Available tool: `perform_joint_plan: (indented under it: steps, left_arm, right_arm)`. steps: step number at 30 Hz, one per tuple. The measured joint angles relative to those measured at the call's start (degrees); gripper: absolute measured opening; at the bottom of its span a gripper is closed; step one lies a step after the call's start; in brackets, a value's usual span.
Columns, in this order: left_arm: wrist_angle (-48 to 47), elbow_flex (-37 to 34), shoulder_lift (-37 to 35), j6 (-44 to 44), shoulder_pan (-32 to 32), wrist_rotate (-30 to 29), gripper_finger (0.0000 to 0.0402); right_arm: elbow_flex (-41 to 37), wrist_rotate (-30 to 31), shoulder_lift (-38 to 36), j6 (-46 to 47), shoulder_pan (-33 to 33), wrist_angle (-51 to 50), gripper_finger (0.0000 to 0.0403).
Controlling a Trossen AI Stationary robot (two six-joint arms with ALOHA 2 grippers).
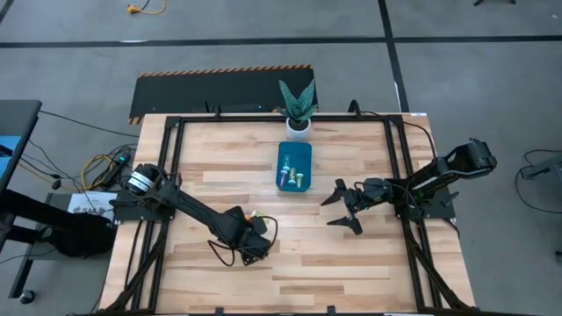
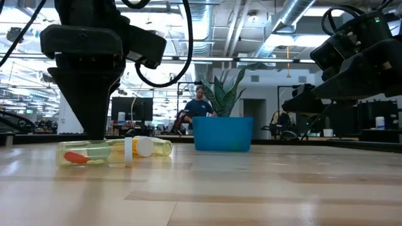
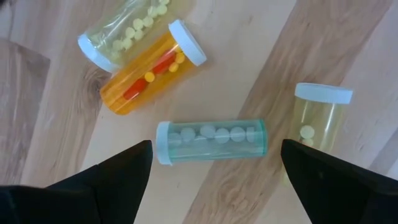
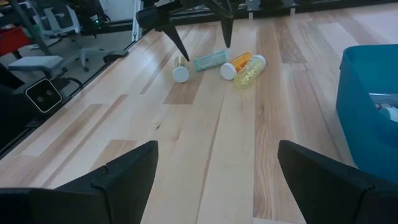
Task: Pick and place pill bottles into a basket
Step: Put the blue pill bottle into the bin
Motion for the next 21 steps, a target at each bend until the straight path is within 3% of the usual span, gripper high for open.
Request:
perform_joint_plan:
  steps: [21]
  left_arm:
    - [0.0,-0.2,0.0,-1.4,0.3,-0.2,0.0345]
  right_arm:
    - [0.0,0.0,0.0,-0.9,0.0,0.0,0.0327]
